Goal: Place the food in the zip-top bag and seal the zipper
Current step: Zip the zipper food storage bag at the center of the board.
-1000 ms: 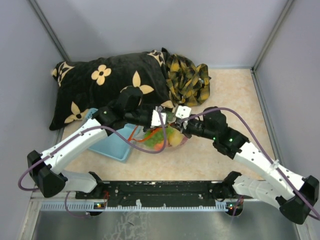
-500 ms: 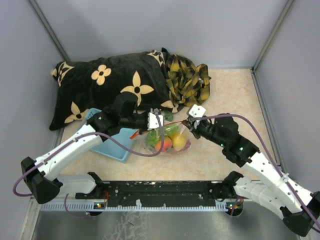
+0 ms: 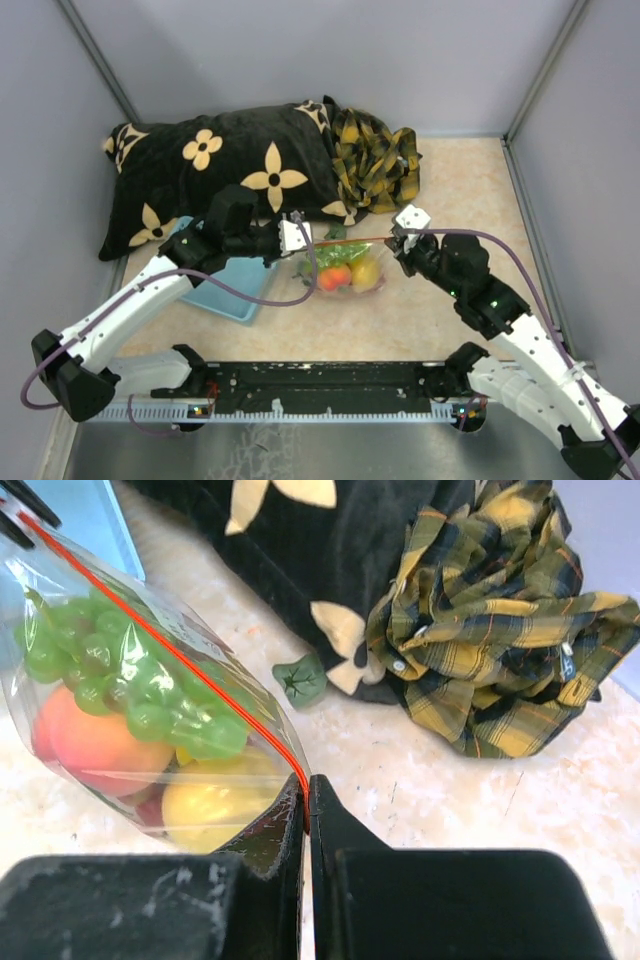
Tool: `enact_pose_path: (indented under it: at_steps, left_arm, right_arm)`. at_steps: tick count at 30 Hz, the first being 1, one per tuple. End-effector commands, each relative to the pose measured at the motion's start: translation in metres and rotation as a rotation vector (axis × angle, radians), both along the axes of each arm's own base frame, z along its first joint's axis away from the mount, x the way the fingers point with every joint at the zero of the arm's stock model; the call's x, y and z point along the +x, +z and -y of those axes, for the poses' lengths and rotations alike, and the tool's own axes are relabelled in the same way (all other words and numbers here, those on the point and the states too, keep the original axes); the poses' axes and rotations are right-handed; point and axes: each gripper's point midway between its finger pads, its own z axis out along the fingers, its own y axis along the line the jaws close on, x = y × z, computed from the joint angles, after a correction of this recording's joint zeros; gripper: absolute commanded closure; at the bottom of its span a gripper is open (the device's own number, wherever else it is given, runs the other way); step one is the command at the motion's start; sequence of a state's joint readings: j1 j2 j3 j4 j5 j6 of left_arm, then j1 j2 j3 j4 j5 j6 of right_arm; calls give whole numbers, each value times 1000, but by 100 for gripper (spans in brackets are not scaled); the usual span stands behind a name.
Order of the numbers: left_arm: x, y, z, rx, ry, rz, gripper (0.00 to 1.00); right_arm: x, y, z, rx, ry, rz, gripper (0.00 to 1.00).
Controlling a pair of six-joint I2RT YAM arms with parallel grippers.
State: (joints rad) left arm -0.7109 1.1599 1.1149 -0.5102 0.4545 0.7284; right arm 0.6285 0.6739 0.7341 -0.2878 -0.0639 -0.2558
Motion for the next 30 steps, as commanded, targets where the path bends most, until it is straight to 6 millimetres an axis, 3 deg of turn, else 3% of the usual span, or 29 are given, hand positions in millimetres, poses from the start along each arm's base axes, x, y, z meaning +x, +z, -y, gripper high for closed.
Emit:
enact_pose_path:
  at_steps: [1, 4, 8, 12, 15, 21, 25, 30]
  left_arm:
    - [1, -3, -19, 22, 64, -2, 99]
    - [-3, 9, -11, -5, 11, -4, 100]
    - [-3, 18, 6, -24, -66, -25, 100]
    - [-9, 25, 21, -57, -140, -55, 100]
    - [-15, 30, 30, -89, -188, -68, 100]
    - [-23, 40, 36, -127, -233, -64, 100]
    - [-22, 42, 36, -131, -229, -56, 100]
    - [-25, 43, 39, -138, -248, -70, 100]
  right_arm:
    - [6, 15, 20, 6, -89, 45, 100]
    - [-3, 19, 4, 0, 24, 40, 100]
    - [-16, 34, -22, 15, 190, 12, 71]
    - [-28, 49, -44, 23, 344, -1, 59]
    - [-37, 53, -62, 37, 466, -25, 55]
    - [-30, 46, -91, 89, 579, -76, 55]
    - [-45, 41, -114, 86, 705, -104, 55]
    - [-40, 27, -130, 48, 701, -108, 55]
